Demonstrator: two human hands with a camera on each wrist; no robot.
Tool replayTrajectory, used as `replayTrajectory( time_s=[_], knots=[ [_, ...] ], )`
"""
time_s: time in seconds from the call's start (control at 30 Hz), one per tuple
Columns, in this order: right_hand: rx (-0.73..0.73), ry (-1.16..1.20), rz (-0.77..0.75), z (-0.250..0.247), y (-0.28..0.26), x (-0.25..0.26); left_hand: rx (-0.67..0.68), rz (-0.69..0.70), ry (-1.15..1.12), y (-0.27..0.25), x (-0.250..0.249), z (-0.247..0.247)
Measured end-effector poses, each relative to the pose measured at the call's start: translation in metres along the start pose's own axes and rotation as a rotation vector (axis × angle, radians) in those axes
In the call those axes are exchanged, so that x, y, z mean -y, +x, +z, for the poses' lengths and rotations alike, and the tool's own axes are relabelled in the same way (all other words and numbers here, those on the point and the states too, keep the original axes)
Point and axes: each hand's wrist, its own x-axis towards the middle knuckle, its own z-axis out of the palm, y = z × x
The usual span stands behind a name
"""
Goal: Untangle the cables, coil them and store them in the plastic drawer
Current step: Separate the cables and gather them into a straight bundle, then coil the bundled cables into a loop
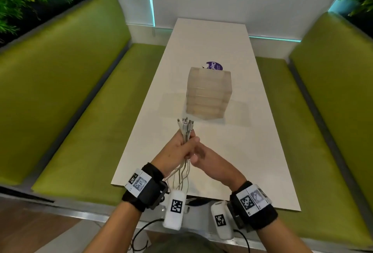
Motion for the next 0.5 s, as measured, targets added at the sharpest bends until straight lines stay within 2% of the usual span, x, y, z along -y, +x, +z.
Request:
replayTrajectory(
  time_s=[0.13,0.2,0.3,0.37,0.5],
  knots=[
    [-0.151,0.218,-0.053,-0.005,0.003,0.013,0.117,0.071,0.337,0.000,0.001,0.010],
    [-0.223,0.284,-0.060,-0.003,0.003,0.014,0.135,0.078,0.419,0.002,0.000,0.014],
    [-0.337,0.290,-0.125,0.000,0.005,0.012,0.132,0.092,0.426,0.005,0.003,0.017],
    [-0.353,0.269,-0.155,0.002,0.008,0.012,0.118,0.103,0.387,0.007,0.006,0.018],
    [-0.363,0.184,-0.175,0.005,0.011,0.017,0.033,0.024,0.165,0.007,0.015,0.019]
  ],
)
